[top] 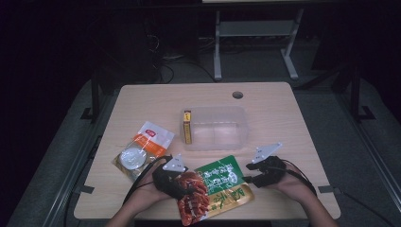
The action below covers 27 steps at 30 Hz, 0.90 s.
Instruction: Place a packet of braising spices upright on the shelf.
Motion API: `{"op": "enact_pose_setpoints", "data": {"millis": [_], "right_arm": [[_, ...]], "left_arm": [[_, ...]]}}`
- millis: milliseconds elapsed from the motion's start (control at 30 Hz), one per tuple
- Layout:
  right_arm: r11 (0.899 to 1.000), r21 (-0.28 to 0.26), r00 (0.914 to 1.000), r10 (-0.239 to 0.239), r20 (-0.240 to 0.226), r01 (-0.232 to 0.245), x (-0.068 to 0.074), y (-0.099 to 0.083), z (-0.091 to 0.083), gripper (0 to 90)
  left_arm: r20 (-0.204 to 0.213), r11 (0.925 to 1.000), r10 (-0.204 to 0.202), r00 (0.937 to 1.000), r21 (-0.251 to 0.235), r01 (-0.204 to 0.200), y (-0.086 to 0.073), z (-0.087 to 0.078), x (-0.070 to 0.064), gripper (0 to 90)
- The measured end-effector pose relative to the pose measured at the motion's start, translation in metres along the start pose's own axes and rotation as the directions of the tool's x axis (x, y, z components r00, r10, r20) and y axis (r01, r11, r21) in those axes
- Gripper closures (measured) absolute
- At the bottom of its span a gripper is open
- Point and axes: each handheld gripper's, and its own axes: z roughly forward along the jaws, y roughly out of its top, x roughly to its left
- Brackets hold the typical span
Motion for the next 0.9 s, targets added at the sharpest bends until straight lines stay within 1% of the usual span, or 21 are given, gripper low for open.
{"op": "enact_pose_setpoints", "data": {"millis": [33,67,100,133,167,233,300,367,433,467,500,533,567,600,633,667,700,733,767,833,900], "right_arm": [[1.0,-0.009,0.9999,0.014,0.005,-0.014,0.001,-0.002,-0.002,44.6],[0.999,-0.02,0.9995,0.027,0.016,-0.027,0.003,-0.006,-0.006,42.2],[0.999,-0.028,0.9991,0.03,0.03,-0.029,0.004,-0.008,-0.009,41.0],[0.999,-0.033,0.9987,0.034,0.039,-0.032,0.005,-0.01,-0.011,40.1],[0.998,-0.044,0.9981,0.04,0.046,-0.038,0.007,-0.013,-0.013,39.3],[0.998,-0.048,0.9976,0.044,0.054,-0.041,0.011,-0.017,-0.016,38.1],[0.998,-0.045,0.9978,0.04,0.053,-0.037,0.011,-0.018,-0.016,37.9],[0.999,-0.037,0.9979,0.041,0.05,-0.039,0.01,-0.018,-0.014,38.0],[0.999,-0.033,0.9983,0.038,0.045,-0.036,0.009,-0.018,-0.012,38.0],[0.999,-0.034,0.9985,0.035,0.043,-0.034,0.009,-0.018,-0.012,38.1],[0.999,-0.034,0.9986,0.034,0.042,-0.032,0.01,-0.018,-0.012,38.1],[0.999,-0.035,0.9986,0.032,0.041,-0.03,0.01,-0.018,-0.012,38.1],[0.999,-0.036,0.9984,0.033,0.045,-0.032,0.009,-0.018,-0.012,38.0],[0.999,-0.039,0.9983,0.034,0.047,-0.032,0.009,-0.018,-0.013,38.0],[0.999,-0.04,0.9983,0.035,0.047,-0.033,0.009,-0.018,-0.013,38.0],[0.999,-0.041,0.9981,0.035,0.05,-0.033,0.008,-0.018,-0.013,38.1],[0.999,-0.041,0.998,0.036,0.052,-0.034,0.008,-0.018,-0.014,38.1],[0.999,-0.042,0.998,0.035,0.053,-0.033,0.008,-0.018,-0.014,38.2],[0.999,-0.044,0.9981,0.033,0.053,-0.031,0.008,-0.018,-0.014,38.2],[0.999,-0.047,0.9982,0.028,0.053,-0.025,0.008,-0.018,-0.014,38.2],[0.998,-0.05,0.9982,0.028,0.054,-0.025,0.008,-0.018,-0.014,38.2]], "left_arm": [[-0.003,0.9999,0.009,1.0,0.005,-0.009,0.002,0.003,0.001,17.4],[-0.001,0.9999,0.007,1.0,0.007,-0.007,0.004,0.006,0.002,17.1],[0.0,1.0,-0.002,1.0,0.005,0.002,0.005,0.008,0.002,16.9],[0.002,0.9999,-0.003,1.0,0.015,0.003,0.007,0.01,0.003,16.4],[-0.003,0.9998,-0.014,0.9999,0.014,0.014,0.007,0.014,0.002,15.9],[0.001,0.9996,-0.012,0.9999,0.024,0.012,0.007,0.017,0.003,15.6],[-0.002,0.9992,-0.012,0.9999,0.037,0.012,0.007,0.02,0.004,14.5],[0.003,0.9989,-0.021,0.9998,0.041,0.02,0.006,0.021,0.008,13.8],[0.003,0.9986,-0.044,0.999,0.028,0.044,0.005,0.022,0.009,13.6],[0.009,0.9988,-0.033,0.9994,0.038,0.032,0.004,0.021,0.01,13.7],[0.01,0.9989,-0.041,0.9991,0.024,0.041,0.003,0.022,0.01,13.7],[0.008,0.9992,-0.029,0.9995,0.027,0.029,0.003,0.022,0.01,13.7],[0.006,0.9994,-0.027,0.9996,0.024,0.027,0.002,0.022,0.009,13.7],[0.006,0.9993,-0.036,0.9993,0.012,0.036,0.002,0.022,0.008,13.9],[0.015,0.9995,-0.028,0.9995,0.013,0.028,0.002,0.022,0.007,14.8],[0.014,0.9997,-0.015,0.9998,0.02,0.015,0.002,0.022,0.006,16.3],[0.013,0.9997,-0.016,0.9998,0.017,0.015,0.002,0.022,0.005,16.4],[0.015,0.9997,-0.005,0.9999,0.022,0.005,0.002,0.021,0.005,17.4],[0.015,0.9997,-0.001,0.9999,0.023,0.001,0.002,0.021,0.004,19.4],[0.016,0.9998,-0.005,0.9999,0.018,0.005,0.002,0.02,0.004,24.3],[0.018,0.9999,0.0,0.9998,0.014,0.0,0.003,0.02,0.004,31.7]]}}
